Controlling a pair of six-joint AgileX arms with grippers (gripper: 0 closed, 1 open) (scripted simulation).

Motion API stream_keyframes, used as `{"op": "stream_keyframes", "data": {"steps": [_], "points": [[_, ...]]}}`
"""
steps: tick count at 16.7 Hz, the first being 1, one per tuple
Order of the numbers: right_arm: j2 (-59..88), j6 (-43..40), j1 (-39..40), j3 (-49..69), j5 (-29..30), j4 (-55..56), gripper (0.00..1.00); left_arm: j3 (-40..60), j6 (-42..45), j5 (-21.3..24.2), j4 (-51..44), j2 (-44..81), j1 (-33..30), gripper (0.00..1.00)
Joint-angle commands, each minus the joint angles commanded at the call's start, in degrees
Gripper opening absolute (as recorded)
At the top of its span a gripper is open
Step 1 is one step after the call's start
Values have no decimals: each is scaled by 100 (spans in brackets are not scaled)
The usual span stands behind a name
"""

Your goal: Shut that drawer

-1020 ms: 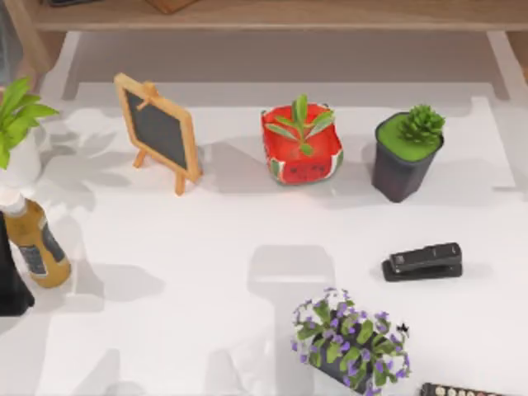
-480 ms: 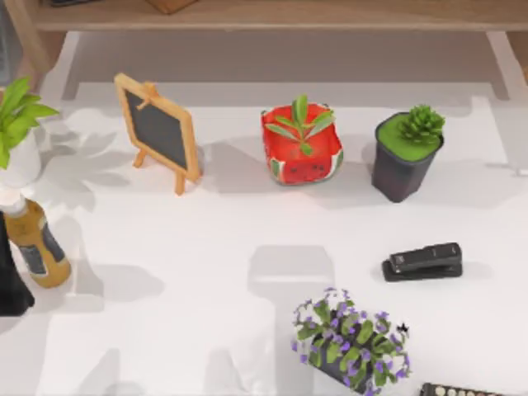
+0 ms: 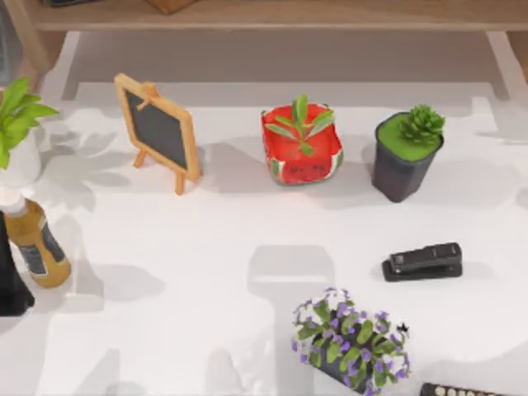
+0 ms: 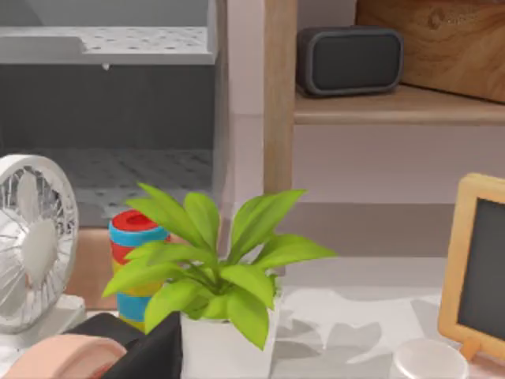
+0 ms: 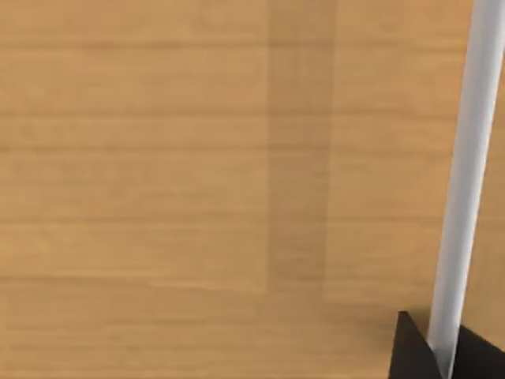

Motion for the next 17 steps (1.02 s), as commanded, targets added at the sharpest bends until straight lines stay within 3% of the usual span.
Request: {"op": "stream_keyframes", "data": {"steps": [8,17], "points": [[119,3,88,310,112,-205,0,0,0,0,0,0,0,100],[785,3,423,1777,446,-1025,0,0,0,0,0,0,0,100]]}}
